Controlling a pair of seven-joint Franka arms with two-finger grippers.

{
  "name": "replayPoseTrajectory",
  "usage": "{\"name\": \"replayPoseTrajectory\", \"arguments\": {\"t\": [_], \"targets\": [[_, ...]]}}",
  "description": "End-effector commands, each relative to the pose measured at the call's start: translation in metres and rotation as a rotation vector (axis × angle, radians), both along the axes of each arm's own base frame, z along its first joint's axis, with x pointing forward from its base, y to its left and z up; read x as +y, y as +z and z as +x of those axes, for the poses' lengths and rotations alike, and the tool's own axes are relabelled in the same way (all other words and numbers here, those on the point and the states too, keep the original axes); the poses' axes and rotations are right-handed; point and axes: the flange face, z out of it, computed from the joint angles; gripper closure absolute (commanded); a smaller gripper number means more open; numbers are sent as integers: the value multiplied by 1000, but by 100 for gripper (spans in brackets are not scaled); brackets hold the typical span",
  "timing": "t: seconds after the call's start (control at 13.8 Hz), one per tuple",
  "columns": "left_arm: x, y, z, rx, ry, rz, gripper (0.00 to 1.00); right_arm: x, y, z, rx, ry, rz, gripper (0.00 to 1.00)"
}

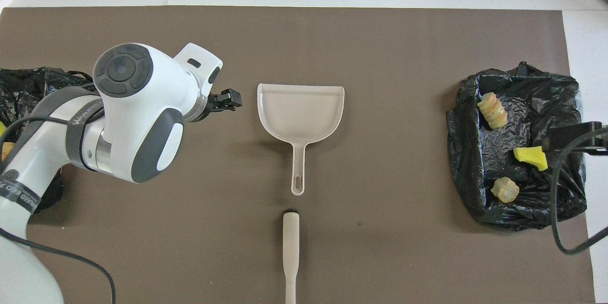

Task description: Sweep and dump trash in bin

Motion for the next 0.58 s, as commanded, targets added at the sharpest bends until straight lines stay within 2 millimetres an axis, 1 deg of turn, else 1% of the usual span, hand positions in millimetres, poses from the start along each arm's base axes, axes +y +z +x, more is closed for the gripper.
{"name": "replayPoseTrajectory", "arguments": {"t": [0.0, 0.07, 0.22, 0.36, 0.51], "targets": [[47, 19, 20, -30, -59, 7, 0, -6, 3, -5, 12, 15, -13, 0], [68, 28, 27, -43, -84, 13, 0, -5, 3, -5, 12, 17, -13, 0], [107, 47, 33, -61, -133, 26, 0, -6, 3, -5, 12, 15, -13, 0], [142, 61, 32, -58, -157, 37, 0, -5, 3, -5, 12, 17, -13, 0], [170, 79, 25, -55, -180, 49, 0, -5, 3, -5, 12, 17, -13, 0]]}}
